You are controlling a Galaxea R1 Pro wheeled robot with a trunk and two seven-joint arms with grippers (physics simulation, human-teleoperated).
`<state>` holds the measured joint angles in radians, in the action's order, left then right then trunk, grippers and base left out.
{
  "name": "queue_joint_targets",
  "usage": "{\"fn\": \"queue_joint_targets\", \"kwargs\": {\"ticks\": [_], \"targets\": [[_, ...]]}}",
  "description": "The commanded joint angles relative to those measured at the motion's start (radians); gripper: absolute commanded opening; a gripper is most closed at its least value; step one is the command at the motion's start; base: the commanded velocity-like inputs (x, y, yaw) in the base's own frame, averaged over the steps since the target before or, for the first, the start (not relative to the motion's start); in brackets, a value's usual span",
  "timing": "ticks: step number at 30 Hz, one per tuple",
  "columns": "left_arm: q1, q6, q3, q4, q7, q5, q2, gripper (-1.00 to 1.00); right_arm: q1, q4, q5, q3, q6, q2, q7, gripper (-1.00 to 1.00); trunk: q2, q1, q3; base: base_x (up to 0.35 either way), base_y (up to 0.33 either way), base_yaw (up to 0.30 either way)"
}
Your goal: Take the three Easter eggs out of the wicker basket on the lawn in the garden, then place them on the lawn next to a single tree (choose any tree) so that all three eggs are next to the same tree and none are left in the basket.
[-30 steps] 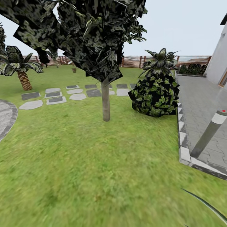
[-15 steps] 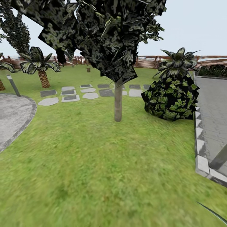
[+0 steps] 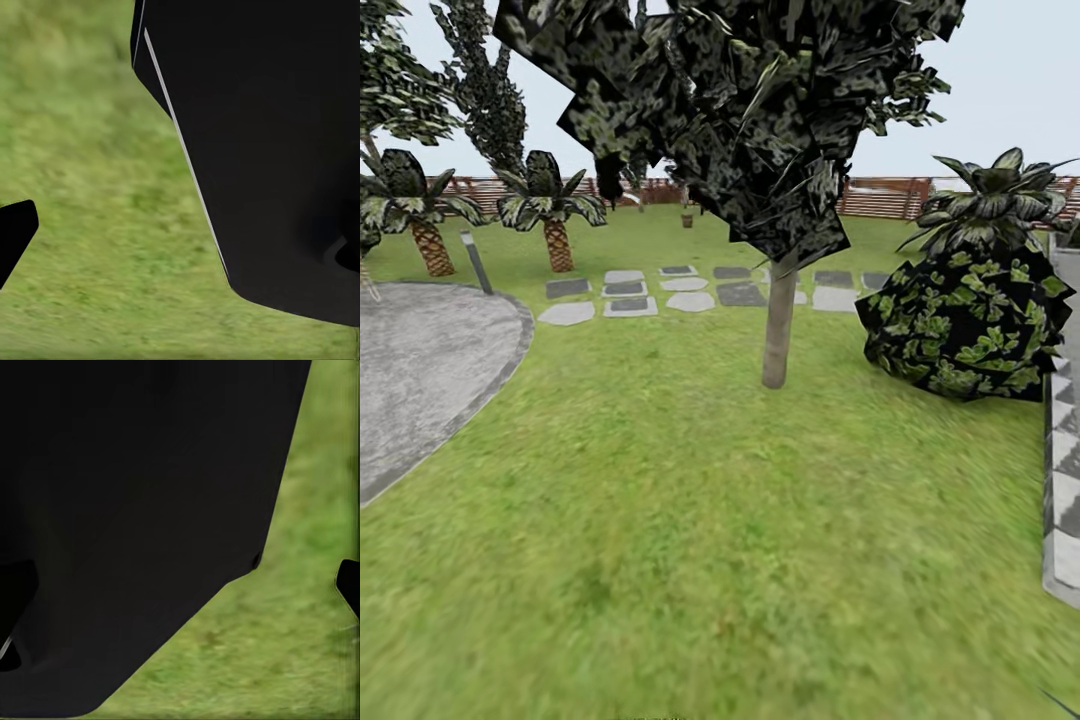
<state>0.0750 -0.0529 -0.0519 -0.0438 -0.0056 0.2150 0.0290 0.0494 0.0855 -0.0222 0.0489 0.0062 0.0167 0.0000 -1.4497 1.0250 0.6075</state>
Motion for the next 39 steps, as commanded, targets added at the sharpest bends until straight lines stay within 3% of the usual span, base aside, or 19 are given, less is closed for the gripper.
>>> {"fn": "queue_joint_targets", "kwargs": {"ticks": [1, 14, 24, 39], "targets": [[0.0, -0.004, -0.005, 0.001, -0.001, 0.004, 0.0, 1.0, 0.001, 0.002, -0.002, 0.005, 0.001, 0.0, 0.0, 1.0, 0.0, 0.0, 0.001, 0.0, 0.0, 0.291], [0.0, -0.004, -0.005, 0.001, -0.001, 0.004, 0.0, 1.0, 0.001, 0.002, -0.003, 0.005, 0.001, 0.0, 0.002, 1.0, 0.0, 0.0, 0.001, 0.0, 0.0, 0.28], [0.0, -0.006, -0.006, 0.002, -0.002, 0.004, 0.002, 1.0, 0.001, 0.002, -0.004, 0.006, 0.001, 0.0, 0.008, 1.0, 0.0, 0.0, 0.001, 0.009, 0.0, 0.024], [0.0, -0.003, -0.006, 0.002, -0.002, 0.003, 0.003, 1.0, 0.001, 0.002, -0.004, 0.006, 0.001, 0.0, 0.008, 1.0, 0.0, 0.0, 0.001, 0.308, 0.0, 0.0]]}}
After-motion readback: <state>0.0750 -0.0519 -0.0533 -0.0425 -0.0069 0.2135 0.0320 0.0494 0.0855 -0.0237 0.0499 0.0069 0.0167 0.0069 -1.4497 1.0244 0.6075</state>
